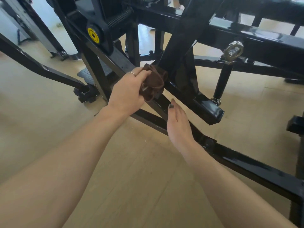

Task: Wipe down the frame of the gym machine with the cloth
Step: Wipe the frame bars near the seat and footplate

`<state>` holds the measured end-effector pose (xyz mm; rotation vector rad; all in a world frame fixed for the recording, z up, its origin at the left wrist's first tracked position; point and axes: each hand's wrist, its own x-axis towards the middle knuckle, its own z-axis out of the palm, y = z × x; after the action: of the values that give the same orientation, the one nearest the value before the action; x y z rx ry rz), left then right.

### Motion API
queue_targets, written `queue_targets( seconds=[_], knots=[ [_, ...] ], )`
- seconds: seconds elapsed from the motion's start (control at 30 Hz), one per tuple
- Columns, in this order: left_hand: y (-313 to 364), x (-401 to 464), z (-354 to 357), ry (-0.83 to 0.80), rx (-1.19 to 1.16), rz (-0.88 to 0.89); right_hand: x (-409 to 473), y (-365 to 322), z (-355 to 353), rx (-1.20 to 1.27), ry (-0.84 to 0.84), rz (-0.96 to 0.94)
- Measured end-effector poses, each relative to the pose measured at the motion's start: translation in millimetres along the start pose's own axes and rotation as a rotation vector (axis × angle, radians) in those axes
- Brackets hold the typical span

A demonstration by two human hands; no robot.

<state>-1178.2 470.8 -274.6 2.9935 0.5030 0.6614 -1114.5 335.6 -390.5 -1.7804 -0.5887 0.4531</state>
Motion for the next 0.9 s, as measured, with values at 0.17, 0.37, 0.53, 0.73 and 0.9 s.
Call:
queue_targets(
  seconds=[0.17, 0.37, 0.53, 0.73, 0.9],
  knots=[
    [1, -4, 11, -0.035, 0.175, 0.286, 9, 14, 16, -0.198, 0.004, -0.065],
    [-25, 9, -2, -0.127, 0.197, 0.388, 10, 26, 5, -0.627, -0.034, -0.211],
    [-43, 23, -9, -0.145, 0.087, 0.162, 38, 1, 7, -0.717, -0.120, -0.131],
    [-30, 11, -2, -0.123, -0.020, 0.034, 56, -10, 8, -0.724, -0.136, -0.032],
    [-38, 10, -1, -0.125, -0.036, 0.099, 58, -7, 6, -0.749, -0.064, -0.062]
  ],
)
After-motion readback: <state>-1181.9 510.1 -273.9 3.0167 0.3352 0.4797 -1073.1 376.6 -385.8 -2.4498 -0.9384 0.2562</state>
